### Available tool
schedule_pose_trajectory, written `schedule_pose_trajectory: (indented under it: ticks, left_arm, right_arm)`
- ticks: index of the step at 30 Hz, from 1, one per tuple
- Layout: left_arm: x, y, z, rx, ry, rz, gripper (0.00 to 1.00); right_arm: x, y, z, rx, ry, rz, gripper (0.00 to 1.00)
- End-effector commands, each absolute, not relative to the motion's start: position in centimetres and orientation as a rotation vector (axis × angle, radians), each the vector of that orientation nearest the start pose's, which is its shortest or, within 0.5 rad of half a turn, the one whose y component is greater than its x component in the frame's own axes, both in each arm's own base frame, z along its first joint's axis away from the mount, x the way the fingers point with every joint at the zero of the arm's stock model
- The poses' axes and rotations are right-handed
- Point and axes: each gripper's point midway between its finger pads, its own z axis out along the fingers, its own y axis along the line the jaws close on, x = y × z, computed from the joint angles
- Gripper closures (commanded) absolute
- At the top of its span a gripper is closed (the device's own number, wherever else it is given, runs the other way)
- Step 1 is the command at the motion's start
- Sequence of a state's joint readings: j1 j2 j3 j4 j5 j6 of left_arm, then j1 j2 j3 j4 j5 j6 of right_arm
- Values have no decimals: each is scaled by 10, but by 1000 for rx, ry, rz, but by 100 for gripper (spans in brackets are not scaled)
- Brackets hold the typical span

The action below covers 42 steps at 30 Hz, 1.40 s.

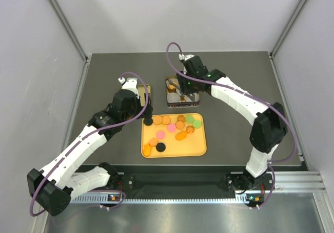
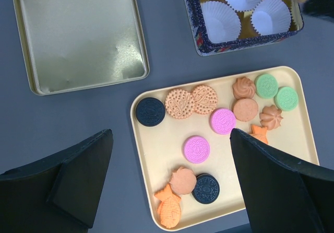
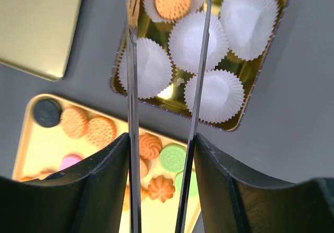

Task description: Pack the cookies

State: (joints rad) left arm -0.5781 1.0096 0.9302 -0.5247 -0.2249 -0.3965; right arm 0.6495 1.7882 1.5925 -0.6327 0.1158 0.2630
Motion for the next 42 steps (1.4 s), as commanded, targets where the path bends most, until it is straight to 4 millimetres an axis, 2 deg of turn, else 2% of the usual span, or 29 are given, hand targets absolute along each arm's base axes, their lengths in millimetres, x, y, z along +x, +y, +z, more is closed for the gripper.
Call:
schedule_pose_trajectory:
  ticks: [1, 5, 6, 7, 8, 13, 16, 22, 31, 36, 42]
  left_arm:
    - [278, -153, 221, 53, 2115, -351, 1]
    - [279, -153, 224, 53, 2108, -352, 1]
    - [279, -154, 226, 54, 2105, -355, 1]
    - [280, -154, 227, 55, 2100, -356, 1]
    - [281, -154, 228, 51, 2099, -355, 1]
    - [282, -154, 230, 51, 2097, -354, 1]
    - [282, -153, 231, 49, 2094, -348, 1]
    - [282, -152, 228, 47, 2101, -343, 1]
    - [282, -152, 223, 46, 2112, -337, 1]
    - [282, -155, 222, 48, 2116, -353, 1]
    - [282, -154, 223, 49, 2113, -349, 1]
  right_arm:
    - [370, 260, 254, -354, 2199, 362, 50]
    - [339, 250, 267, -374, 2177, 404, 51]
    - [327, 253, 257, -404, 2197, 409, 51]
    - [317, 253, 259, -419, 2189, 416, 52]
    - [308, 253, 249, -437, 2212, 413, 52]
    - [247, 279, 228, -589, 2238, 468, 53]
    - [221, 280, 211, -651, 2271, 435, 53]
    - [184, 262, 175, -704, 2363, 385, 55]
    - [147, 240, 162, -721, 2428, 370, 55]
    - [147, 229, 157, -683, 2433, 325, 55]
    - [155, 232, 148, -689, 2439, 270, 55]
